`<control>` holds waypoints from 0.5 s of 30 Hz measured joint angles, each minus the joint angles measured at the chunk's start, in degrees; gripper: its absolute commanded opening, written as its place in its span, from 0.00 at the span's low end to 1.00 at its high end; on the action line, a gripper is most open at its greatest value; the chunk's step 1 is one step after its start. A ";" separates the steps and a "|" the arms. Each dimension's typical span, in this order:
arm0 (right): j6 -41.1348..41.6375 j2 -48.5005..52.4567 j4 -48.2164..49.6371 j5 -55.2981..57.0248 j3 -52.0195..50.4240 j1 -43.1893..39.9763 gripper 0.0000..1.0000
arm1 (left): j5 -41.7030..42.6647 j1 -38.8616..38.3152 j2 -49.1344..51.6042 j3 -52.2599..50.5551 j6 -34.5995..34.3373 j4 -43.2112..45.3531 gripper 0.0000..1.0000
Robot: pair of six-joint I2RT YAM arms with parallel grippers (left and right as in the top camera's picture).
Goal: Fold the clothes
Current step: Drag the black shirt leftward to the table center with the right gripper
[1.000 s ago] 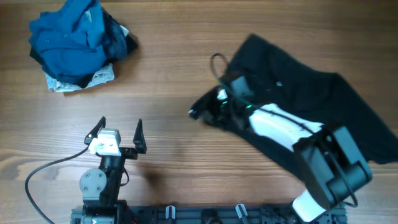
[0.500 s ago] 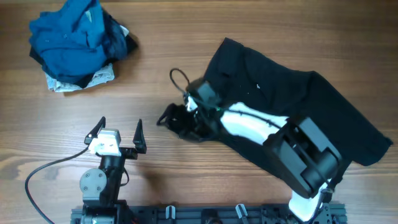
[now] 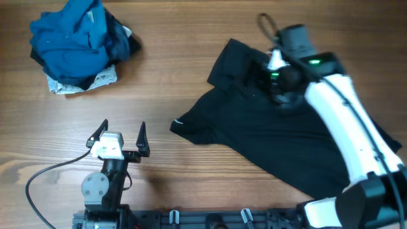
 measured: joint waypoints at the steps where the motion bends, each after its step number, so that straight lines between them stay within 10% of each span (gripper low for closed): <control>1: -0.76 -0.44 -2.47 0.52 0.00 -2.47 1.00 | 0.00 0.00 0.00 0.00 0.00 0.00 1.00; 15: 6.01 -0.74 -20.31 17.49 0.00 -12.09 1.00 | 19.19 0.00 0.00 -0.13 -2.97 13.16 1.00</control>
